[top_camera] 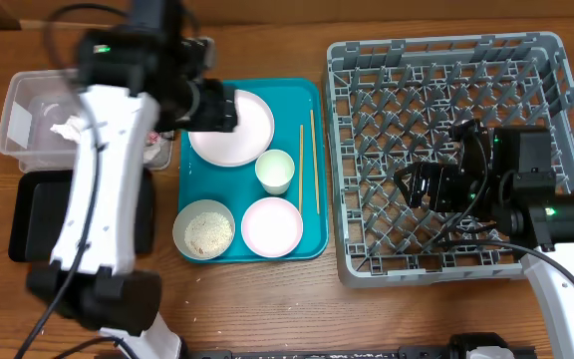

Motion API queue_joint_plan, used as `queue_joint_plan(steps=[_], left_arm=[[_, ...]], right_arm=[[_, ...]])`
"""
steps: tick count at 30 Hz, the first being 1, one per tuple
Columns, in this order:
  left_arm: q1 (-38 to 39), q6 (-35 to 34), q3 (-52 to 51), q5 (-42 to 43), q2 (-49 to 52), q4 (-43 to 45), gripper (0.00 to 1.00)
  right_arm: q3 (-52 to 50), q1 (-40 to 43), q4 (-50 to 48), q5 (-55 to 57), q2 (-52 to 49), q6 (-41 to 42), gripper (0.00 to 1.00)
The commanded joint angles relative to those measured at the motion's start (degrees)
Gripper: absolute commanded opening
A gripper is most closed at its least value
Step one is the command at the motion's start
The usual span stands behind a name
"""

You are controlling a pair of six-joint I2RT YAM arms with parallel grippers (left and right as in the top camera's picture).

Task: Sort waste into correct bins and load items into the dishwasher
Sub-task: 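Grasp the white cup on the teal tray with the left gripper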

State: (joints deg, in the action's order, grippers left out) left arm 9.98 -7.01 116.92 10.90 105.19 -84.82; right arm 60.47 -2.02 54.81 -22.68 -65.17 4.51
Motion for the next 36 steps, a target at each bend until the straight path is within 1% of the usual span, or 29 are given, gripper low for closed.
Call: queue_joint_plan(steps=[1, 4, 7, 9, 13, 18, 21, 22, 23, 24, 25, 29, 32, 34, 36], left_arm=[[2.89, 1.09, -7.15, -0.98, 1.86, 6.23, 0.84], [4.9, 1.99, -13.2, -0.76, 3.78, 13.4, 0.84], [6.43, 2.82, -15.98, -0.74, 5.99, 16.44, 0.83], [7.54, 2.8, -16.65, -0.81, 9.05, 17.18, 0.8], [8.09, 2.67, -16.65, -0.87, 13.75, 16.28, 0.66], [8.07, 2.27, -16.7, -1.01, 16.26, 15.3, 0.51], [8.07, 2.27, -16.7, -1.01, 16.39, 15.04, 0.4], [8.07, 2.25, -16.7, -1.01, 16.39, 15.06, 0.34], [8.07, 2.19, -16.7, -1.01, 16.39, 15.08, 0.26], [8.07, 2.08, -16.7, -1.01, 16.39, 15.12, 0.12], [8.07, 2.05, -16.7, -0.98, 16.39, 15.12, 0.04], [7.93, 2.08, -16.52, -0.96, 16.11, 14.38, 0.04], [6.49, 2.08, -13.6, -0.52, 15.3, 10.75, 0.04], [5.2, 2.16, -10.84, 1.66, 14.62, 8.2, 0.04], [3.52, 3.48, -7.58, 7.26, 13.75, 5.49, 0.04]], right_arm=[[1.64, -0.39, -0.22, -0.57, 0.11, 0.24, 1.0], [1.64, -0.39, 0.0, -0.55, 0.11, 0.22, 1.0], [1.64, -0.39, -0.04, -0.55, 0.11, 0.22, 1.0], [1.64, -0.39, 0.04, -0.57, 0.11, 0.22, 1.0], [1.64, -0.39, 0.26, -0.55, 0.11, 0.22, 1.0], [1.64, -0.39, 0.46, -0.55, 0.11, 0.22, 1.0], [1.64, -0.39, 0.42, -0.55, 0.11, 0.22, 1.0], [1.64, -0.39, 0.44, -0.55, 0.11, 0.22, 1.0], [1.64, -0.39, 0.44, -0.57, 0.11, 0.22, 1.0], [1.64, -0.39, 0.44, -0.57, 0.11, 0.24, 1.0], [1.64, -0.39, 0.46, -0.57, 0.11, 0.24, 1.0], [1.64, -0.39, 0.42, -0.59, 0.11, 0.26, 1.0], [1.64, -0.39, -0.35, -1.64, 0.11, 0.46, 1.0], [1.64, -0.39, -1.38, -4.68, 0.11, 0.48, 1.0], [1.64, -0.39, -2.78, -9.14, 0.11, 0.48, 1.0]])
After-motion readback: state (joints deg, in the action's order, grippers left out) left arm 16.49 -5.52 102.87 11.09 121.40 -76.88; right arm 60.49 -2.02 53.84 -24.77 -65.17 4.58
